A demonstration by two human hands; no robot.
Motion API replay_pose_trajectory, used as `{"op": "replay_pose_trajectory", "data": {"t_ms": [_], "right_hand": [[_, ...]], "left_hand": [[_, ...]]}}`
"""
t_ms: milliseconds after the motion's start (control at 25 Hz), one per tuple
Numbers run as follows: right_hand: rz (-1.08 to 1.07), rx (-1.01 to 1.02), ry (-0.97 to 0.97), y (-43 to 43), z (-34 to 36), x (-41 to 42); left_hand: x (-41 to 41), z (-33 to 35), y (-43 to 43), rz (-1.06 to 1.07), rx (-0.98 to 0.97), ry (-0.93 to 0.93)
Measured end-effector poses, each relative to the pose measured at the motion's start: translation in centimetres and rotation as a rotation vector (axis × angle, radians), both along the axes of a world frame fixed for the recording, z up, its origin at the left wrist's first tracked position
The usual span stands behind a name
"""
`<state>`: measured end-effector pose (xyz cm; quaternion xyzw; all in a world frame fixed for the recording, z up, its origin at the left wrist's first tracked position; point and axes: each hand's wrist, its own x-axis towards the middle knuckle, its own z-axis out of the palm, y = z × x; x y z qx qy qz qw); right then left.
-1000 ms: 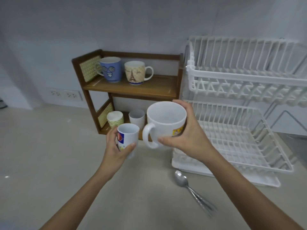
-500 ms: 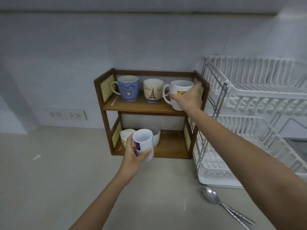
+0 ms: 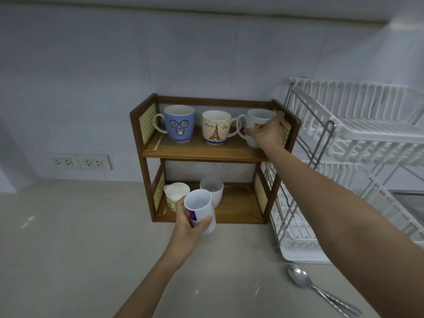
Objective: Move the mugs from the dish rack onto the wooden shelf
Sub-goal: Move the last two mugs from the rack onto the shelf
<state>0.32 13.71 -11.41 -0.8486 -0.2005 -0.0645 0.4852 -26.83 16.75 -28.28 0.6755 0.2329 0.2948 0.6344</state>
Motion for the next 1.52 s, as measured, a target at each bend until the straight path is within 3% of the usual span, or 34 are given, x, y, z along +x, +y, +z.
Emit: {"op": "replay_pose_trajectory", "data": {"t_ms": [200,400,480,560,680,840,1240,1520], "right_hand": [[0.056,0.103,0.020,-0.6,-1.1,-1.3],[0.084,0.126,-0.325,-6.7,-10.0,-7.8],[0.134,-0.021,-0.275,-10.8,-17.0,-11.1],[0.245,-0.318,-0.125,-14.1,-23.7,-13.7],[0.361,-0.651,-0.134,-15.8,-29.5,-15.0],[0.331,-0.742,-0.100,-15.5,-30.5,-14.3],[0.298,-0.682,-0.099,-15.4,-30.4,-14.1],[0.305,-0.690,-0.101,-15.3,-30.3,-14.0]], "left_hand": [[1.2,0.0,0.2,0.012,0.015,0.032],[3.6,0.0,0.1,0.073,0.178,0.109],[5.2,0.1,0.2,0.102,0.233,0.141],[7.7,-0.1,0.3,0.040,0.250,0.173],[12.2,-1.0,-0.3,-0.049,0.263,0.241],[17.1,-3.4,-1.0,-0.016,0.250,0.303],[23.6,-7.4,-0.3,0.236,0.278,0.377],[23.8,-7.1,0.3,0.185,0.257,0.412]]}}
